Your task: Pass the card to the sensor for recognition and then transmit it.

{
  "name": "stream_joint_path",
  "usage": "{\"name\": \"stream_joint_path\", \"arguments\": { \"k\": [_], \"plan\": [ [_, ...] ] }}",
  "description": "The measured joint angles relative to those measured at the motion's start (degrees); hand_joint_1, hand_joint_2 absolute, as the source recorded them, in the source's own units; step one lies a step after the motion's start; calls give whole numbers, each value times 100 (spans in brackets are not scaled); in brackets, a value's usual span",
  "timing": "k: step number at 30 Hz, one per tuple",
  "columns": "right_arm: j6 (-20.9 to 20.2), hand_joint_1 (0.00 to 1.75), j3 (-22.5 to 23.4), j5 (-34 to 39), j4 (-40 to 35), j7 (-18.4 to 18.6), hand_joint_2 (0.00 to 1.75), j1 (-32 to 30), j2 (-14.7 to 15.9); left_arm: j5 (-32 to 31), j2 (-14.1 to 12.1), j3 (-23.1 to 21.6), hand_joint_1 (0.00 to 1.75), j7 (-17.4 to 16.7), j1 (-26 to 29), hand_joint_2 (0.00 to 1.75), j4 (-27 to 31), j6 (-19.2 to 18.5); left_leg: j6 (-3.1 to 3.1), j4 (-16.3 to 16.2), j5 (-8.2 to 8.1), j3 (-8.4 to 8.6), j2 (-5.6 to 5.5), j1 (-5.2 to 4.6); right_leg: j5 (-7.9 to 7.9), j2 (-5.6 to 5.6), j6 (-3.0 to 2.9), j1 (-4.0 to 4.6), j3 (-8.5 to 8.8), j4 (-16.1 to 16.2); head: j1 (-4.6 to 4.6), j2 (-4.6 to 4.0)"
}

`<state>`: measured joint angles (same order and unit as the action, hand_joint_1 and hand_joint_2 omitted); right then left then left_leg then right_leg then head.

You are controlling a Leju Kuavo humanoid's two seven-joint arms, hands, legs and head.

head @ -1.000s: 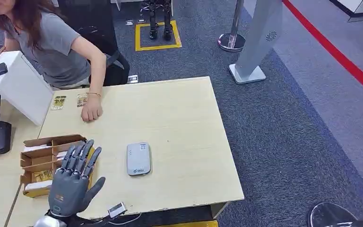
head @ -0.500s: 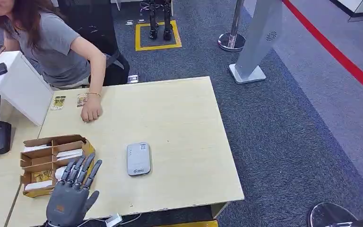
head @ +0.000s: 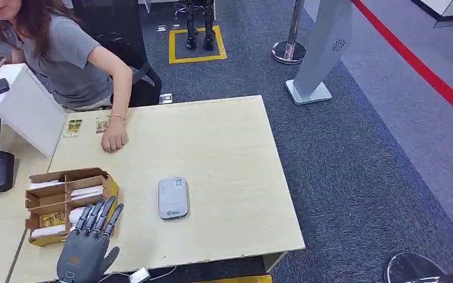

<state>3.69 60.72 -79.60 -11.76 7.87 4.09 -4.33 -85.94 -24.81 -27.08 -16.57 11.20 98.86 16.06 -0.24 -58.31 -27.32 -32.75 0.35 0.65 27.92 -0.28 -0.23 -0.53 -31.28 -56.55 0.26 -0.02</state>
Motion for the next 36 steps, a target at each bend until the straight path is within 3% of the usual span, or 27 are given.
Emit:
{"name": "stream_joint_path", "arguments": {
  "k": [17, 25, 31, 36],
  "plan": [
    [79, 0, 90, 59, 0, 50, 175, -17, -42, -374, 0, -11, 0, -903, 214, 175, 2, -509, 0, 0, 0, 0, 0, 1, 0, 0, 0, 0, 0, 0, 0, 0],
    [79, 0, 155, 52, 0, 57, 175, -18, -72, -411, -295, -20, 0, -1688, 263, 175, 171, -584, 0, 0, 0, 0, 0, 3, 0, -1, 0, 0, 0, 0, 2, 0],
    [79, 0, 166, 31, 0, 59, 175, -18, -90, -411, -516, -24, 0, -2011, 257, 175, 275, -577, 0, 0, 0, 0, 0, 2, 0, -1, 0, 1, 0, -1, 2, -2],
    [79, 0, 166, 4, 0, 77, 175, -18, -92, -411, -621, -22, 0, -2044, 260, 175, 328, -575, 0, 0, 0, 0, 0, 2, 0, -1, 0, 0, 0, -1, 0, 0]
  ]
}}
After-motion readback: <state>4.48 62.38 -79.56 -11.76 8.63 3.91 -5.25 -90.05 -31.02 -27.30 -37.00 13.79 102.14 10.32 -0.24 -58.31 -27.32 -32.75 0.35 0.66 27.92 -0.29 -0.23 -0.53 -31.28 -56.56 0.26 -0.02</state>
